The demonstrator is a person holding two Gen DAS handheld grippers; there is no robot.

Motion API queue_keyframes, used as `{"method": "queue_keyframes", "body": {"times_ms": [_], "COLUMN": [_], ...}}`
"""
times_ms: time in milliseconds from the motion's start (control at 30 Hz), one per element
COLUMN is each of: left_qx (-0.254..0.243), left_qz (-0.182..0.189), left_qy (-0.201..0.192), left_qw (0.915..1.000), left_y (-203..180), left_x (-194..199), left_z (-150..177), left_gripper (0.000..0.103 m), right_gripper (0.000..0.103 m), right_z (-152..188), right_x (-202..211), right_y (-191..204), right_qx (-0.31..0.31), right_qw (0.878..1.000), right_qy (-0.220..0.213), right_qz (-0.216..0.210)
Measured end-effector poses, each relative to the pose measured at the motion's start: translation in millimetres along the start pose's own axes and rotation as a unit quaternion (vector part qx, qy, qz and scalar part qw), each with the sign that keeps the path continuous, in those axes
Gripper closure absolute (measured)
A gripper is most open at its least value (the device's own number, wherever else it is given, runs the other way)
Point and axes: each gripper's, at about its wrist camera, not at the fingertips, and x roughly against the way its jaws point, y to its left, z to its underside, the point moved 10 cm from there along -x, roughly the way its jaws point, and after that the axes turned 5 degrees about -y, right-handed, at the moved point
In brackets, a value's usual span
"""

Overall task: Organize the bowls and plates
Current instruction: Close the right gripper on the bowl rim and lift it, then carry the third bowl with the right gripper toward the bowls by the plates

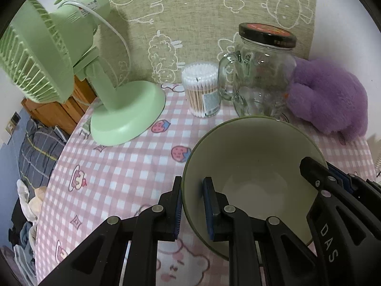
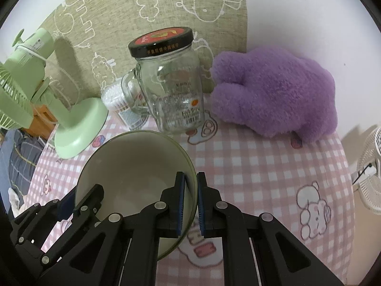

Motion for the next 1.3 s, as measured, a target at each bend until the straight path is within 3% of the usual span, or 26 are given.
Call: {"method": "queue_keyframes", "body": {"times_ms": [700,1300], "left_qx": [0.002,-0.030], "left_qz": [0.041,0.091], "left_qy": [-0.057,-0.099], "left_qw": [0.9975,0.9904], "left_y": [20,77], "left_x": [104,183], "left_z": [-10,19], "left_gripper": [0.089,0.089], "right_gripper": [0.090,0.090], "right_z": [-6,34], "right_x": [118,215], "right_y": [12,69], "right_qx": [-0.008,-0.016], "right_qw": [0.998,0.992], "right_qy": [-0.059,-0.084], "right_qz": [0.034,0.088]}}
